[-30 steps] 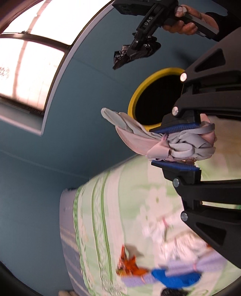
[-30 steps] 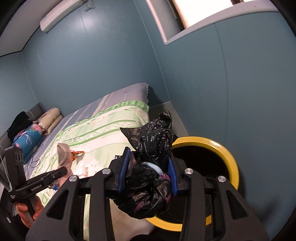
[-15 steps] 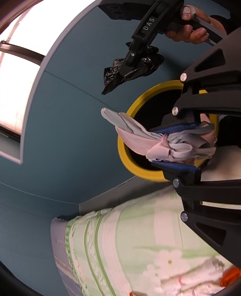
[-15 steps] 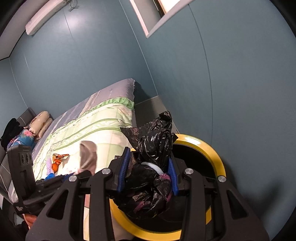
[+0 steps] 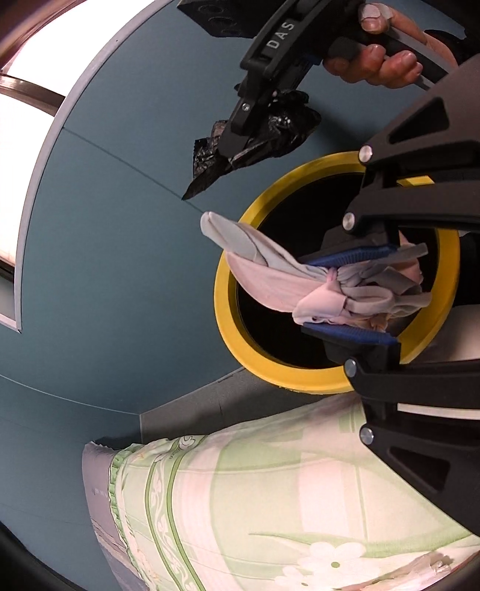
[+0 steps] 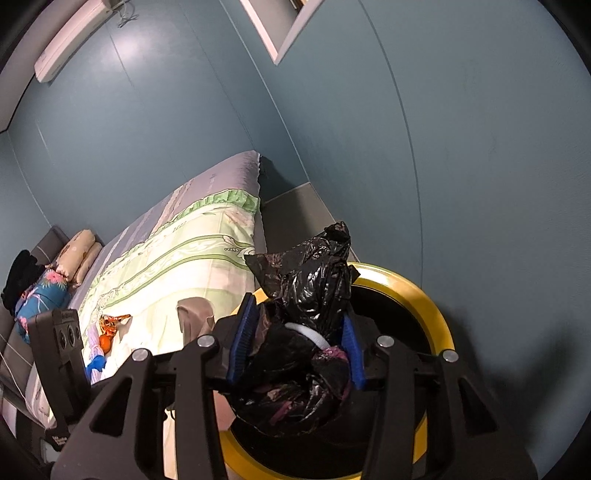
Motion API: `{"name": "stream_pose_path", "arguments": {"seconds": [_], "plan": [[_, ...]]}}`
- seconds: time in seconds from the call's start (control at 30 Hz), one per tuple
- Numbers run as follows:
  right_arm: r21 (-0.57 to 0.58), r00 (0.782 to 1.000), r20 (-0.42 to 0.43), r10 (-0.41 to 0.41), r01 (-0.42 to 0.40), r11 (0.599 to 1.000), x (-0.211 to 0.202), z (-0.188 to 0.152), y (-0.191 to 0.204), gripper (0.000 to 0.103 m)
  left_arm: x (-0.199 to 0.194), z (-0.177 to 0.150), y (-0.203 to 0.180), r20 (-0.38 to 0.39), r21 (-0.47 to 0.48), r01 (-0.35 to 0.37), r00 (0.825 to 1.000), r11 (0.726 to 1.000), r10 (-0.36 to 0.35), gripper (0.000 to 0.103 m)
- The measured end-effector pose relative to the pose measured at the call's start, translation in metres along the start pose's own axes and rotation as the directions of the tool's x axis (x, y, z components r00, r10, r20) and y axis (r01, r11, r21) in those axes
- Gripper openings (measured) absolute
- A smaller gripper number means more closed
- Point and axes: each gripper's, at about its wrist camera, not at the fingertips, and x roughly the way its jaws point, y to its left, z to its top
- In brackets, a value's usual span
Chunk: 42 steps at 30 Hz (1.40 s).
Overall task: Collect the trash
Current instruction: 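Carry both items over the yellow-rimmed bin and open both tools to drop them, then move both tools back over the bed toward the remaining trash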
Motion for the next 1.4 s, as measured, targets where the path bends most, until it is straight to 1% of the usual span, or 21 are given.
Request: {"name": "stream_pose_path", "arguments": {"seconds": [0.13,0.17,0.3,0.4,0.57,0.73,0.87,1.0,1.27,1.3,1.4], "plan": [[0.02,1.0,0.0,-0.011,0.011,1.0,0.001,0.0,-0.004,0.044,-0.002,-0.001,-0.001,0.006,-0.008,0.001,1.0,1.0,-0.001,0.036],[0.024,1.0,0.002,-0.012,0.012,1.0,0.0,0.001,-0.004,0.044,-0.004,-0.002,-0.001,0.009,-0.008,0.002,1.0,1.0,-0.002,0.04],[0.038,1.0,0.011,-0.021,0.02,0.999,-0.004,0.002,-0.008,0.046,-0.01,0.0,-0.001,0.026,-0.007,-0.002,1.0,1.0,0.003,0.05],[0.041,1.0,0.017,-0.021,0.02,0.999,-0.008,0.003,-0.011,0.046,-0.012,0.003,0.005,0.037,-0.01,-0.007,0.999,1.0,0.007,0.05],[0.037,0.999,0.031,-0.019,0.018,0.999,-0.019,0.002,-0.01,0.046,-0.028,0.006,0.012,0.059,-0.027,-0.017,0.998,1.0,0.018,0.05],[0.009,0.999,0.05,-0.007,0.007,1.0,-0.032,0.002,0.002,0.046,-0.063,0.007,0.017,0.108,-0.034,-0.043,0.993,0.998,0.046,0.05],[-0.025,0.998,0.066,0.019,-0.017,1.0,-0.044,0.001,0.021,0.047,-0.091,0.007,0.025,0.147,-0.043,-0.071,0.986,0.997,0.077,0.05],[-0.064,0.996,0.077,0.047,-0.043,0.997,-0.054,-0.002,0.043,0.048,-0.126,0.004,0.039,0.187,-0.067,-0.115,0.974,0.991,0.126,0.05],[-0.17,0.989,0.095,0.115,-0.098,0.981,-0.074,-0.012,0.097,0.051,-0.192,-0.006,0.065,0.248,-0.125,-0.215,0.939,0.969,0.24,0.052],[-0.184,0.987,0.096,0.125,-0.106,0.977,-0.076,-0.014,0.105,0.051,-0.199,-0.008,0.068,0.254,-0.128,-0.22,0.935,0.967,0.247,0.053],[-0.224,0.983,0.092,0.16,-0.136,0.965,-0.082,-0.018,0.126,0.053,-0.229,-0.011,0.077,0.282,-0.149,-0.263,0.912,0.953,0.296,0.061]]}}
